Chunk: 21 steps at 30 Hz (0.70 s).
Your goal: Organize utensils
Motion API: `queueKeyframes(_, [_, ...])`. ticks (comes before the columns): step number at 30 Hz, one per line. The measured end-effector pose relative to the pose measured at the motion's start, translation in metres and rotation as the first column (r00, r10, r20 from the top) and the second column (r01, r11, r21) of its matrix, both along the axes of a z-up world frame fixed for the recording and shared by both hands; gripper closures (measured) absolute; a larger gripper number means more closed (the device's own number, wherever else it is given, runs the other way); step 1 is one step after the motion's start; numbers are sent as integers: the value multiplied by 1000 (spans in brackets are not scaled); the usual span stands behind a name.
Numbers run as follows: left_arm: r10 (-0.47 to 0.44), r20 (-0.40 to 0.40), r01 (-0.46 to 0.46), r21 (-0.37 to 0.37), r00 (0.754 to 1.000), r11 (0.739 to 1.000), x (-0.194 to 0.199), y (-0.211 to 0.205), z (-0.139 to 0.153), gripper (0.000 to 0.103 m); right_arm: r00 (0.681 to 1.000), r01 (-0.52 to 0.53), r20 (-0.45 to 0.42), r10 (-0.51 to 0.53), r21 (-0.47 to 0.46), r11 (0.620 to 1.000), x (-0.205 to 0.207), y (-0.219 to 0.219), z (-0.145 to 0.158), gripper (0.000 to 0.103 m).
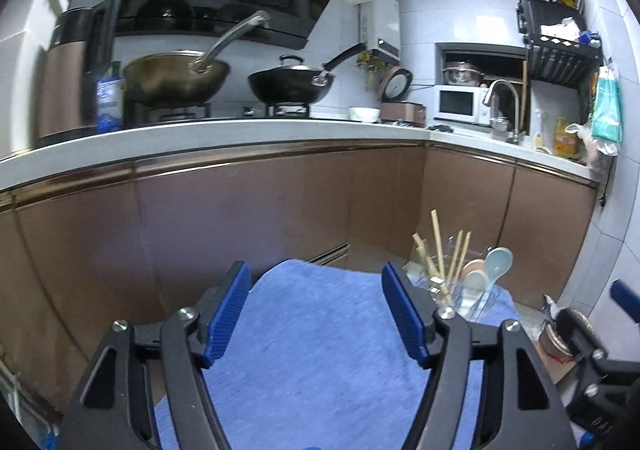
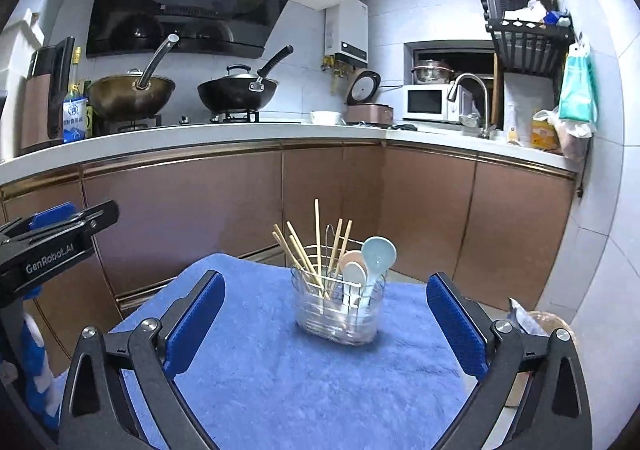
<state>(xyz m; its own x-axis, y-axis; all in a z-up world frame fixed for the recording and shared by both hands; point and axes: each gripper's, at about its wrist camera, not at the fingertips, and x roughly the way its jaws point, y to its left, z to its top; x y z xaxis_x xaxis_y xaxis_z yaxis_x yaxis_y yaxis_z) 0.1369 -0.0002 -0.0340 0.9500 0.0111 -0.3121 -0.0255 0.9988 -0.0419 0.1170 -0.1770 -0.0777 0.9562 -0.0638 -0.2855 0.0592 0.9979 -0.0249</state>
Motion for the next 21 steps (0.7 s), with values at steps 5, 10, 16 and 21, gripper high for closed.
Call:
queueKeyframes(5, [60, 1, -60, 8, 998, 998, -18, 20, -5, 36, 999, 33, 12, -32, -25, 999, -21, 7, 3, 0])
queueKeyframes(10, [92, -7, -92, 0, 996, 996, -29, 33, -5, 36, 1000, 19, 10, -18, -19, 1000, -34, 10, 7, 0])
queueKeyframes(16, [90, -17, -90, -2, 996, 996, -34, 37, -7, 36, 1000, 14, 17, -14, -15, 1000, -40, 11, 13, 0])
queueKeyframes(21, [83, -24, -84, -1, 996, 997, -35, 36, -8, 36, 1000, 28, 11, -28, -17, 999, -42, 10, 15, 0])
